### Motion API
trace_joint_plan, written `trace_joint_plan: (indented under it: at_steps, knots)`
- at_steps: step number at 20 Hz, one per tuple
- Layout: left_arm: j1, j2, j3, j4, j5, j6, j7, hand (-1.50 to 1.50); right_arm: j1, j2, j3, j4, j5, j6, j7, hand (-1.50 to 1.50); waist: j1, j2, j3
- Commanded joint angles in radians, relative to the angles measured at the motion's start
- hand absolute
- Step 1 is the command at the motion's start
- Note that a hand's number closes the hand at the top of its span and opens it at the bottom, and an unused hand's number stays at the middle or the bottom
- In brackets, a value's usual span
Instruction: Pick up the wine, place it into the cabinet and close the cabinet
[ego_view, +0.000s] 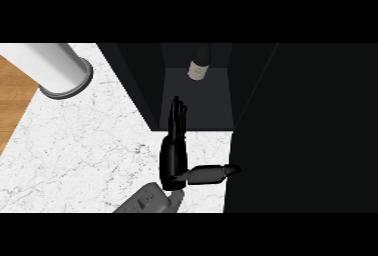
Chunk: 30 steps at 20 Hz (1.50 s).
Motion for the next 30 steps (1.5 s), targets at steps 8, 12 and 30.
trace_joint_plan:
  at_steps: [8,12,30]
  knots:
    - [0.277,0.086,-0.126,-0.395,-0.170,0.184,0.066,-1.50,0.011,0.017,0.041,-0.126,-0.009,-0.025,0.065,-1.50,0.001,0.002,0.000]
    - [0.323,0.155,-0.138,-0.523,-0.201,0.165,0.129,-1.50,-0.016,-0.022,-0.010,-0.110,-0.088,0.003,0.102,-1.50,-0.001,0.003,0.000]
    - [0.643,0.591,0.004,-0.843,-0.104,-0.170,0.060,-1.50,0.171,-0.003,0.125,-0.121,-0.209,0.145,0.097,1.50,0.000,0.001,-0.001]
